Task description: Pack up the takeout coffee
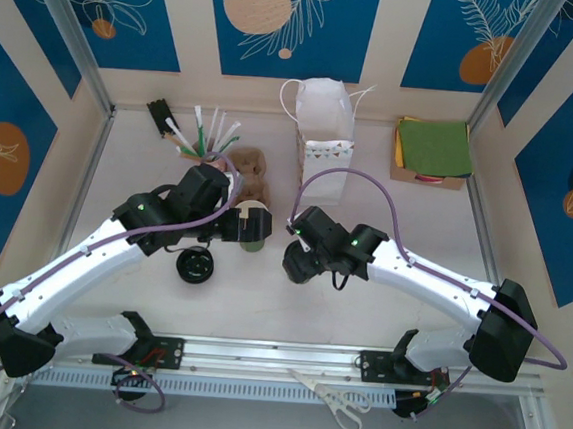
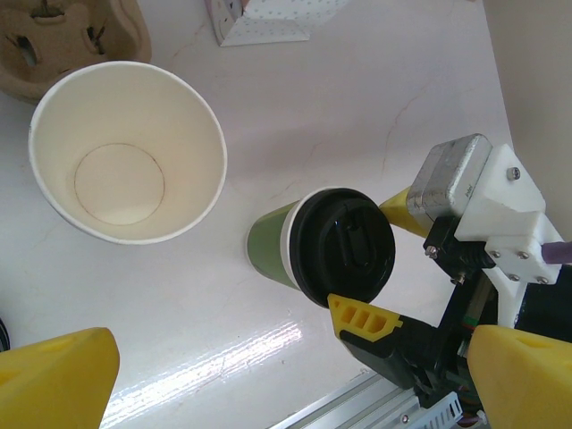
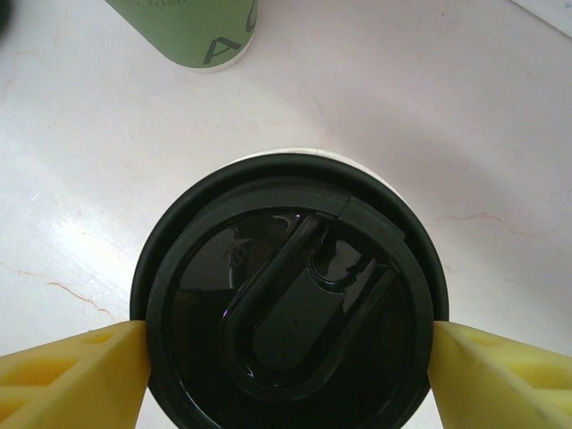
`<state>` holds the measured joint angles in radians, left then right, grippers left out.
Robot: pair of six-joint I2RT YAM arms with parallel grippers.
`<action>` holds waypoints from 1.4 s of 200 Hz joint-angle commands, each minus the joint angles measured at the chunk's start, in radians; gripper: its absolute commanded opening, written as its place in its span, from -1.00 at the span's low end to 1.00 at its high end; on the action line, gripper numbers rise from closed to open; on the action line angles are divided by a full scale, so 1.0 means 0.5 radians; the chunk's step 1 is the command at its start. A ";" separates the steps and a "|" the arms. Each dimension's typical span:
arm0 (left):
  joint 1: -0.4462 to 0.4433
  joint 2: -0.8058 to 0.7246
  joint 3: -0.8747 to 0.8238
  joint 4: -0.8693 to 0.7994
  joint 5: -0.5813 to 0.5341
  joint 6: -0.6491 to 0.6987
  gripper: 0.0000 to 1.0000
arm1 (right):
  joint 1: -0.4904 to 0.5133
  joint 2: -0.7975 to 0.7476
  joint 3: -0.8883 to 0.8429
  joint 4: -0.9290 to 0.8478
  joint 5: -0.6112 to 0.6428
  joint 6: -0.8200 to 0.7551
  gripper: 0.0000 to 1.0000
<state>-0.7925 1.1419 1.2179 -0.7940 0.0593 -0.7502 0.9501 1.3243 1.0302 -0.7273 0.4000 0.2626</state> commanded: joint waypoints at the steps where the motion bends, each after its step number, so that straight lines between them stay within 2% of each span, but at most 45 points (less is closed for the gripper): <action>1: -0.027 -0.019 -0.015 -0.035 0.022 0.009 1.00 | 0.011 -0.010 0.047 -0.032 -0.029 -0.001 0.62; 52: -0.031 -0.004 -0.015 -0.032 0.020 -0.002 1.00 | 0.001 -0.024 0.105 -0.046 -0.032 0.004 0.69; 77: -0.044 -0.022 -0.047 0.030 0.008 -0.040 1.00 | -0.077 -0.077 0.136 -0.055 -0.130 0.052 0.72; 107: -0.106 -0.038 -0.111 0.120 -0.016 -0.104 1.00 | -0.264 -0.203 0.124 -0.063 -0.394 0.159 0.70; 155: -0.329 0.046 -0.196 0.287 -0.149 -0.270 1.00 | -0.730 -0.432 -0.053 -0.016 -1.019 0.429 0.47; 176: -0.370 0.128 -0.219 0.321 -0.140 -0.361 0.81 | -0.840 -0.530 -0.149 -0.003 -1.144 0.498 0.39; 215: -0.444 0.338 -0.176 0.361 -0.120 -0.450 0.65 | -0.914 -0.584 -0.262 0.000 -1.306 0.545 0.17; 231: -0.459 0.406 -0.159 0.375 -0.124 -0.467 0.57 | -0.920 -0.573 -0.283 0.014 -1.358 0.552 0.00; 261: -0.474 0.473 -0.183 0.449 -0.128 -0.496 0.51 | -0.933 -0.541 -0.302 0.016 -1.385 0.558 -0.04; 280: -0.473 0.508 -0.186 0.496 -0.115 -0.488 0.32 | -0.944 -0.504 -0.317 0.019 -1.409 0.553 -0.04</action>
<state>-1.0195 1.3773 1.1225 -0.5919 0.0132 -0.9791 0.4881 1.0531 0.8886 -0.7181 -0.2478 0.5331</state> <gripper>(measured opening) 0.700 0.479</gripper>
